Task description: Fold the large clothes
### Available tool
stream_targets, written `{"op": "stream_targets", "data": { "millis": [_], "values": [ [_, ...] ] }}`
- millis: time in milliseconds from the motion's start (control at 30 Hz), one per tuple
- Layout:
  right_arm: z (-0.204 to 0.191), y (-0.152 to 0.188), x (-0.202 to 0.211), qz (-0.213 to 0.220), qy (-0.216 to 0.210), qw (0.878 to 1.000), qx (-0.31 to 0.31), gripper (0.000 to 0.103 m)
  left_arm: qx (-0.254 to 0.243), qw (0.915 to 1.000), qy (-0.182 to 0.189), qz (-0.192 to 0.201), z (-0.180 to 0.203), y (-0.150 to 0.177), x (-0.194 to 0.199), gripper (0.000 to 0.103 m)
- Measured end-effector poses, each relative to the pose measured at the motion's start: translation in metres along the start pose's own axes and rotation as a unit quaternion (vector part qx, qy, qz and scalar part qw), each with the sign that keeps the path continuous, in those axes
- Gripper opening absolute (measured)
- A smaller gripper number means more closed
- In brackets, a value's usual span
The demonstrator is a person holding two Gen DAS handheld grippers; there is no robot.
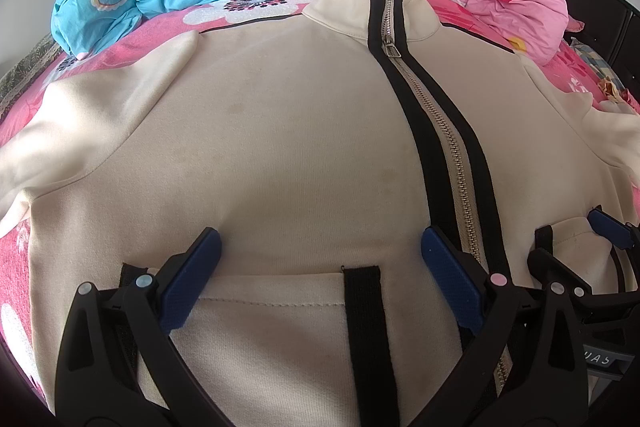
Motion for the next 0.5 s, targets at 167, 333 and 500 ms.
{"op": "stream_targets", "data": {
  "millis": [167, 333, 500],
  "values": [
    [0.0002, 0.0000, 0.0000, 0.000, 0.000, 1.000, 0.000, 0.098, 0.000, 1.0000, 0.000, 0.000, 0.0003, -0.0001, 0.0000, 0.097],
    [0.0009, 0.0001, -0.0001, 0.000, 0.000, 1.000, 0.000, 0.098, 0.000, 1.0000, 0.000, 0.000, -0.0005, 0.0001, -0.0001, 0.097],
    [0.0013, 0.0002, -0.0001, 0.000, 0.000, 1.000, 0.000, 0.098, 0.000, 1.0000, 0.000, 0.000, 0.0000, 0.0000, 0.0000, 0.097]
  ]
}}
Point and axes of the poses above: each gripper's, at about its wrist camera, not at the fingertips, and x roughly against the way its jaws point, z to its right, y to its underside, the point moved 2 cm from there along -x, roughly the way its jaws point, and after that the axes turned 6 degrees about z, right-handed, at the moved point
